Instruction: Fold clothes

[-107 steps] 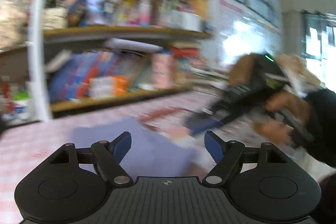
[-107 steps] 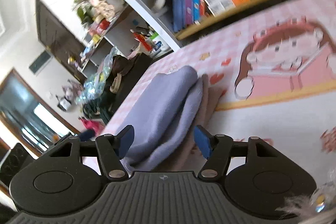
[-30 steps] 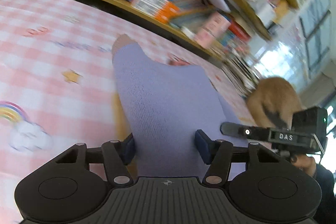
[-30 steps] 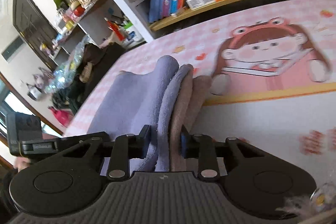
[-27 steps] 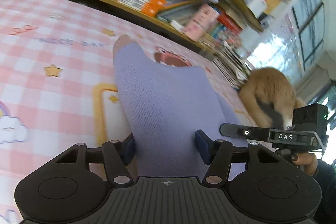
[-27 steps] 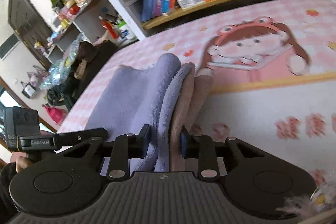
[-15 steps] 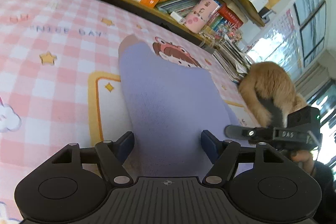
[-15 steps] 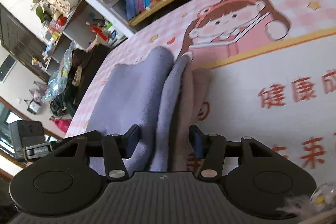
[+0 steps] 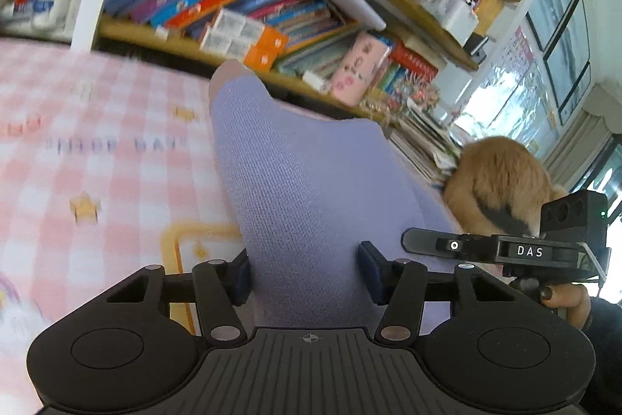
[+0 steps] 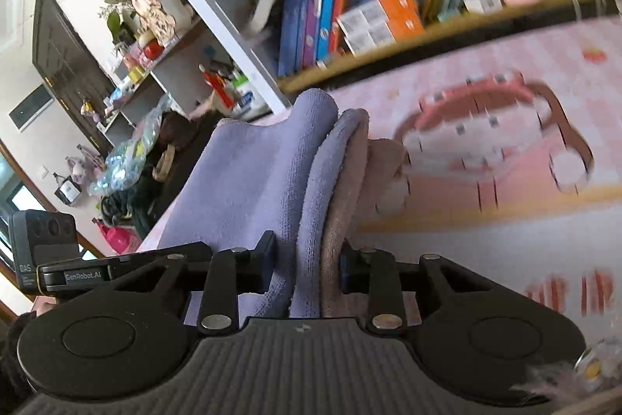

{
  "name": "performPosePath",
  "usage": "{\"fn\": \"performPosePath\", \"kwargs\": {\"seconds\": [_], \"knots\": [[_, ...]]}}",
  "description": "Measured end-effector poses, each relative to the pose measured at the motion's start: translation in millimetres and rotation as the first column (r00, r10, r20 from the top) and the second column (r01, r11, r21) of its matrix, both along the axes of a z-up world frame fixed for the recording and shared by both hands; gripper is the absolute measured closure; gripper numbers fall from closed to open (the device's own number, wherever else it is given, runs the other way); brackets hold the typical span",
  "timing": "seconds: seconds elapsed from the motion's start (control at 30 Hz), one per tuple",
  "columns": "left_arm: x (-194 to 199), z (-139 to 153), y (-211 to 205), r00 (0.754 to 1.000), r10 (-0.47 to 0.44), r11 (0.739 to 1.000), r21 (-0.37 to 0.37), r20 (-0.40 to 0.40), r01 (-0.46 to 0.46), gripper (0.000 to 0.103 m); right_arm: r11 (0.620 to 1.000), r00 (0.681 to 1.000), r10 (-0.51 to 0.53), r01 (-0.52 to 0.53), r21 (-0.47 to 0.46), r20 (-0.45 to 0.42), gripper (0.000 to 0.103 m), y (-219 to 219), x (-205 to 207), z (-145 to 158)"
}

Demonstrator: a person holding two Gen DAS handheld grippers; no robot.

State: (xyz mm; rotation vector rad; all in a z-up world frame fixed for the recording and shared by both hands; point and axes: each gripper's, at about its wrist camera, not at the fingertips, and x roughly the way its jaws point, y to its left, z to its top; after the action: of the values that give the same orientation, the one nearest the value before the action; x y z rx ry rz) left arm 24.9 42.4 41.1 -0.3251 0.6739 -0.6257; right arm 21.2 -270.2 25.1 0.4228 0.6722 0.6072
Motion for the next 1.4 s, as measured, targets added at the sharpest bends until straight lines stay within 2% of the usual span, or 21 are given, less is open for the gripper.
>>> {"fn": "performPosePath", "kwargs": {"seconds": [0.17, 0.3, 0.43, 0.63, 1.0, 1.23, 1.4], "knots": [[47.8, 16.5, 2.4, 0.999, 0.023, 1.0, 0.016, 0.042, -0.024, 0.049, 1.0, 0.999, -0.01, 0.01, 0.009, 0.034, 0.075, 9.6, 50.7, 12.7], [87.2, 21.3, 3.5, 0.996, 0.054, 0.998, 0.011, 0.066, -0.055, 0.049, 0.999, 0.999, -0.03, 0.029, 0.037, 0.027, 0.075, 13.7, 96.0, 14.9], [124.9, 13.5, 6.4, 0.995, 0.078, 0.997, -0.006, 0.061, -0.077, 0.05, 0.997, 0.999, -0.051, 0.051, 0.054, 0.007, 0.075, 16.6, 132.2, 8.1], [160.5, -4.7, 9.4, 0.995, 0.096, 0.995, -0.026, 0.041, -0.095, 0.05, 0.997, 0.998, -0.059, 0.06, 0.054, -0.015, 0.075, 19.8, 174.2, -8.7], [220.5, -27.8, 8.6, 0.993, 0.121, 0.991, -0.051, -0.006, -0.122, 0.051, 0.994, 0.995, -0.087, 0.09, 0.064, -0.053, 0.075, 21.8, 236.4, -30.1], [243.5, -37.5, 14.9, 0.989, 0.139, 0.989, -0.039, -0.044, -0.14, 0.051, 0.993, 0.993, -0.085, 0.091, 0.075, -0.086, 0.075, 27.8, 264.6, -44.5], [255.3, -45.9, 23.3, 0.984, 0.165, 0.982, -0.077, -0.072, -0.171, 0.051, 0.991, 0.992, -0.092, 0.099, 0.084, -0.089, 0.075, 32.5, 275.7, -48.3]]}}
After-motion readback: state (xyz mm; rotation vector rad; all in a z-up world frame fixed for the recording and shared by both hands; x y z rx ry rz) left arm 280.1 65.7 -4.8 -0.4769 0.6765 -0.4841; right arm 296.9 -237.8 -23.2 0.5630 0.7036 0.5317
